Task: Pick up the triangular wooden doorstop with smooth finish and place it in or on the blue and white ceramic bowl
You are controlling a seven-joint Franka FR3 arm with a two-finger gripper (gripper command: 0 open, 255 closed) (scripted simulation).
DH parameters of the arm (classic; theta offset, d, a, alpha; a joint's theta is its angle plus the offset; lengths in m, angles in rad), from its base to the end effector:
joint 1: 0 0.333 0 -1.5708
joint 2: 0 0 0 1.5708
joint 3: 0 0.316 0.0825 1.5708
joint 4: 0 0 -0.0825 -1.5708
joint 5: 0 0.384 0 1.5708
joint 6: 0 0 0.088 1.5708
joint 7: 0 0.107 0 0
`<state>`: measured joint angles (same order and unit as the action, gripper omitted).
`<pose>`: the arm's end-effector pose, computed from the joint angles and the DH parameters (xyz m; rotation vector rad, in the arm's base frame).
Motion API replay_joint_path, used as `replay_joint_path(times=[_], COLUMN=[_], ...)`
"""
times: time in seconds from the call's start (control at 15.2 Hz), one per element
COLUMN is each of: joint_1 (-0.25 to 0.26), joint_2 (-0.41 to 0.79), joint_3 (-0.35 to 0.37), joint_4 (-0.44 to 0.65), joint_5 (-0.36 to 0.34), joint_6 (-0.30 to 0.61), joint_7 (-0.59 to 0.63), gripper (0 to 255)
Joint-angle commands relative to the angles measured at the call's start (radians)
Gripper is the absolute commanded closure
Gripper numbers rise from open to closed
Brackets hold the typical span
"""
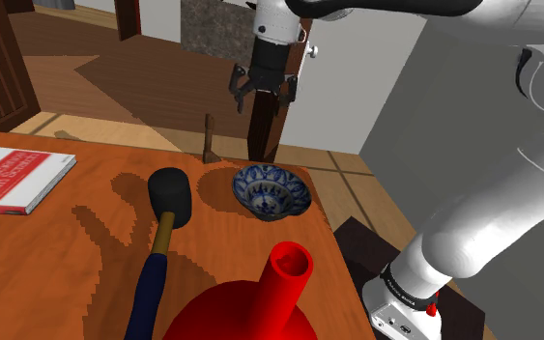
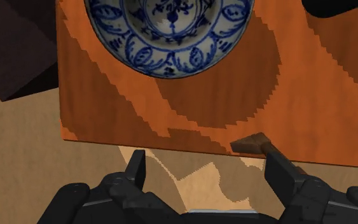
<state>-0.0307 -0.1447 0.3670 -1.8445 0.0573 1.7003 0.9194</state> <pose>0.4836 0.1863 0.5777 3.0027 -0.9198 -0.0158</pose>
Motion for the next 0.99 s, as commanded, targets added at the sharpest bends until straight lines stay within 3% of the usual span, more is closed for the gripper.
replay_joint_path(times=[0.0,0.53,0.92], joint_1=[0.004,0.087,0.079], joint_2=[0.097,0.46,0.445], joint_3=[0.025,0.049,0.046], joint_4=[0.094,0.487,0.386], joint_5=[-0.029,-0.157,-0.151], joint_6=[-0.007,-0.084,0.003], joint_7=[0.082,0.337,0.336], gripper=[0,0,0])
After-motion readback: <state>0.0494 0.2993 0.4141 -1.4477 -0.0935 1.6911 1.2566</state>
